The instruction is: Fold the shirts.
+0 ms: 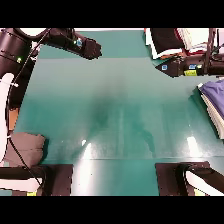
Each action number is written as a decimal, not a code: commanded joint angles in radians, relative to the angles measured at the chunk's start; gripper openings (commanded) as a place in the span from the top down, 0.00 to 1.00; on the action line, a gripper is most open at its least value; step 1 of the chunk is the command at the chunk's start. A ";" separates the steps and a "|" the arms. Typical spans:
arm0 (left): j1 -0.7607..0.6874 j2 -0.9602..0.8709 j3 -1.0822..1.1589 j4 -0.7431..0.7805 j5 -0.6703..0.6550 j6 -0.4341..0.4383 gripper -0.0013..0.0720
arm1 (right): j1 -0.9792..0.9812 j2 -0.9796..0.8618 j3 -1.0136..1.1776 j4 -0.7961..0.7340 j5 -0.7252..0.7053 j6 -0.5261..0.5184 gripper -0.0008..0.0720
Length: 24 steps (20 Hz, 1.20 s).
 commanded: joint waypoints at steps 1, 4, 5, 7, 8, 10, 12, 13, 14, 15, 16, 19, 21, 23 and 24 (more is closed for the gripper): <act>0.000 0.001 0.000 0.000 0.000 0.000 0.94 | 0.003 0.001 0.001 0.000 0.000 0.000 0.97; 0.000 0.001 0.000 0.000 0.000 0.000 0.94 | 0.003 0.001 0.001 0.000 0.000 0.000 0.97; 0.000 0.001 0.000 0.000 0.000 0.000 0.94 | 0.003 0.001 0.001 0.000 0.001 0.000 0.97; 0.000 0.001 0.000 0.000 0.000 0.000 0.94 | 0.003 0.001 0.001 0.001 0.004 0.000 0.97; 0.000 0.001 0.000 0.000 0.000 0.000 0.94 | 0.003 0.001 0.001 0.001 0.007 0.000 0.97; 0.000 0.001 0.000 -0.001 0.000 -0.001 0.94 | 0.003 0.001 0.001 0.001 0.014 0.000 0.97; 0.000 0.001 0.000 -0.016 0.009 -0.011 0.94 | 0.003 0.001 0.001 0.001 0.020 0.000 0.97; 0.000 0.001 0.000 -0.025 0.040 -0.005 0.94 | 0.003 0.001 0.001 0.001 0.023 0.000 0.97; 0.000 0.002 0.000 -0.024 0.071 -0.006 0.94 | 0.003 0.001 0.001 0.001 0.027 0.000 0.97; 0.013 0.011 0.001 -0.025 0.039 -0.014 0.94 | 0.003 0.001 0.001 0.001 0.031 0.000 0.97; 0.031 0.028 0.001 -0.024 -0.019 -0.018 0.94 | 0.003 0.001 0.001 0.001 0.034 0.000 0.97; 0.140 0.126 0.000 -0.016 -0.239 -0.008 0.94 | 0.003 0.001 0.001 0.000 0.038 0.000 0.97; 0.215 0.235 -0.035 0.032 -0.336 0.000 0.94 | 0.003 0.001 0.001 0.000 0.037 0.000 0.97; 0.265 0.380 -0.156 0.199 -0.365 -0.005 0.94 | 0.003 0.000 0.001 0.000 0.034 0.000 0.97; 0.283 0.451 -0.237 0.296 -0.376 -0.019 0.94 | 0.003 0.000 0.001 0.001 0.033 0.000 0.97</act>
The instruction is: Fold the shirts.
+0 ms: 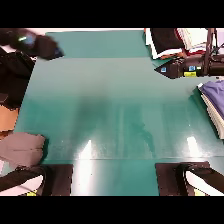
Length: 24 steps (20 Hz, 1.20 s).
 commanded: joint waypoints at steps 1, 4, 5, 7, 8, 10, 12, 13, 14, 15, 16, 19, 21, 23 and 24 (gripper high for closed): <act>0.085 0.230 -0.220 0.286 -0.108 -0.029 0.94 | 0.001 0.000 0.001 0.000 0.000 0.000 0.97; 0.151 0.422 -0.542 0.438 -0.106 -0.085 0.93 | 0.001 0.000 0.001 0.000 0.000 0.000 0.97; 0.179 0.467 -0.641 0.444 -0.106 -0.100 0.58 | 0.001 0.000 0.001 0.000 0.000 0.000 0.97; 0.242 0.535 -0.846 0.447 -0.079 -0.133 0.16 | 0.001 0.000 0.001 0.000 0.005 0.000 0.97; 0.267 0.548 -0.931 0.450 -0.063 -0.133 0.16 | 0.001 0.000 0.001 0.000 0.005 0.000 0.97; 0.310 0.547 -1.085 0.454 -0.022 -0.133 0.16 | 0.001 0.000 0.001 0.000 0.004 0.000 0.97; 0.333 0.546 -1.212 0.455 0.055 -0.137 0.16 | 0.001 0.000 0.001 0.000 0.008 0.000 0.97; 0.336 0.546 -1.259 0.461 0.090 -0.150 0.16 | 0.001 0.000 0.001 0.000 0.007 0.000 0.97; 0.336 0.546 -1.288 0.466 0.108 -0.164 0.16 | 0.001 0.000 0.001 0.000 0.007 0.000 0.97; 0.336 0.546 -1.306 0.470 0.118 -0.176 0.17 | 0.001 0.000 0.001 0.000 0.008 0.000 0.97; 0.336 0.546 -1.310 0.470 0.118 -0.187 0.17 | 0.001 0.000 0.001 0.000 0.008 0.000 0.97; 0.336 0.547 -1.305 0.471 0.097 -0.211 0.81 | 0.001 0.000 0.001 0.000 0.008 0.000 0.97; 0.336 0.547 -1.261 0.469 0.077 -0.210 0.94 | 0.001 0.001 0.001 0.000 0.006 0.000 0.97; 0.335 0.547 -1.114 0.449 0.053 -0.210 0.95 | 0.001 0.003 0.004 0.009 -0.013 0.000 0.97; 0.328 0.547 -1.015 0.422 0.059 -0.209 0.95 | 0.001 0.002 0.019 0.008 -0.017 0.000 0.97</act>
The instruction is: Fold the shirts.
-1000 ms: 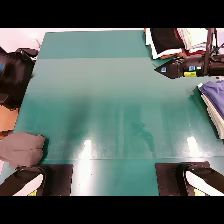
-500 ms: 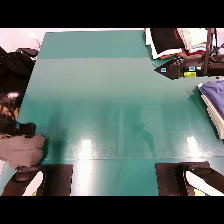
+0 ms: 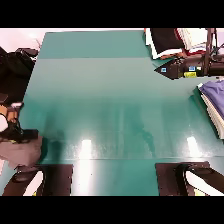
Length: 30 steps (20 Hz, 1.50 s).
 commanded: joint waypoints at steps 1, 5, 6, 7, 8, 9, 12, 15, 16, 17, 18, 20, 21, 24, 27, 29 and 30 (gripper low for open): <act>-0.029 0.001 0.265 -0.068 0.000 -0.006 0.95 | 0.001 0.001 0.036 0.006 -0.018 0.001 0.97; -0.203 0.001 0.628 -0.159 0.087 -0.031 0.95 | 0.000 0.001 0.196 -0.004 -0.048 0.007 0.97; -0.251 0.000 0.678 -0.173 0.119 -0.041 0.95 | 0.000 0.001 0.234 -0.005 -0.063 0.007 0.97; -0.301 -0.002 0.714 -0.186 0.156 -0.060 0.95 | 0.000 0.001 0.270 -0.006 -0.079 0.007 0.97; -0.350 -0.013 0.739 -0.202 0.195 -0.067 0.95 | 0.000 0.000 0.308 -0.007 -0.094 0.007 0.97; -0.397 -0.035 0.759 -0.217 0.222 -0.075 0.95 | 0.000 -0.001 0.340 -0.009 -0.109 0.007 0.97; -0.571 -0.177 0.805 -0.245 0.298 -0.077 0.95 | 0.000 -0.001 0.426 -0.092 -0.130 0.016 0.97; -0.766 -0.388 0.838 -0.259 0.396 -0.075 0.95 | -0.007 -0.001 0.482 -0.164 -0.127 0.058 0.97; -0.837 -0.473 0.859 -0.262 0.420 -0.063 0.95 | -0.016 -0.001 0.490 -0.159 -0.126 0.064 0.97; -0.901 -0.561 0.887 -0.265 0.430 -0.028 0.95 | -0.029 -0.001 0.494 -0.159 -0.124 0.076 0.97; -0.946 -0.632 0.914 -0.266 0.433 0.004 0.94 | -0.040 -0.001 0.494 -0.159 -0.116 0.085 0.97; -1.010 -0.769 0.979 -0.266 0.433 0.049 0.60 | -0.069 -0.003 0.493 -0.159 -0.079 0.100 0.97; -1.012 -0.811 1.006 -0.266 0.431 0.046 0.23 | -0.082 -0.003 0.493 -0.159 -0.059 0.103 0.97; -0.923 -0.846 1.039 -0.264 0.437 0.045 0.20 | -0.118 -0.003 0.493 -0.159 -0.006 0.111 0.97; -0.727 -0.850 1.030 -0.275 0.405 -0.009 0.20 | -0.129 -0.003 0.493 -0.159 0.018 0.111 0.97; -0.594 -0.871 1.005 -0.354 0.396 -0.018 0.20 | -0.127 -0.003 0.491 -0.159 0.018 0.111 0.97; -0.536 -0.889 0.986 -0.412 0.395 -0.017 0.20 | -0.119 -0.003 0.482 -0.159 0.015 0.110 0.97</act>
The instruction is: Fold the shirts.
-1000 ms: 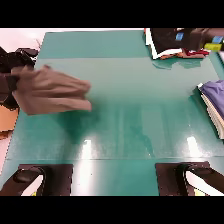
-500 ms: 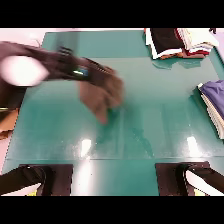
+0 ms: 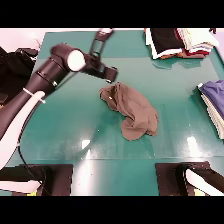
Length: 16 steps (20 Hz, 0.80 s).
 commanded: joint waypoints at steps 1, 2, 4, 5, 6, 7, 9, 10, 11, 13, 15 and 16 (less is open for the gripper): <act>0.193 -0.060 -0.040 -0.154 -0.011 -0.018 0.20 | 0.009 0.000 -0.019 -0.002 0.016 0.003 0.97; 0.227 -0.091 -0.052 -0.203 -0.013 -0.017 0.20 | 0.010 0.000 -0.035 -0.001 0.015 0.003 0.97; 0.258 -0.162 -0.062 -0.248 -0.027 -0.008 0.19 | 0.010 0.000 -0.072 0.000 0.014 0.003 0.97; 0.257 -0.196 -0.062 -0.251 -0.027 0.005 0.19 | 0.010 0.000 -0.093 0.000 0.013 0.003 0.97; 0.254 -0.230 -0.062 -0.262 -0.023 0.006 0.19 | 0.010 0.000 -0.113 0.000 0.012 0.003 0.97; 0.250 -0.260 -0.062 -0.299 -0.017 0.026 0.19 | 0.011 0.000 -0.134 0.002 0.011 0.003 0.97; 0.239 -0.319 -0.062 -0.390 -0.003 0.076 0.19 | 0.011 0.000 -0.174 0.008 0.007 0.003 0.97; 0.230 -0.341 -0.062 -0.427 0.005 0.087 0.19 | 0.010 0.000 -0.193 0.008 0.007 0.006 0.97; 0.224 -0.361 -0.062 -0.459 0.018 0.103 0.19 | 0.010 0.000 -0.210 0.008 0.006 0.009 0.97; 0.210 -0.378 -0.061 -0.482 0.050 0.127 0.20 | 0.010 0.000 -0.242 0.008 0.011 0.009 0.97; 0.214 -0.378 -0.044 -0.483 0.048 0.129 0.56 | 0.010 0.000 -0.273 0.006 0.036 0.009 0.97; 0.227 -0.378 -0.020 -0.483 0.021 0.129 0.89 | 0.002 0.005 -0.298 0.003 0.056 0.009 0.97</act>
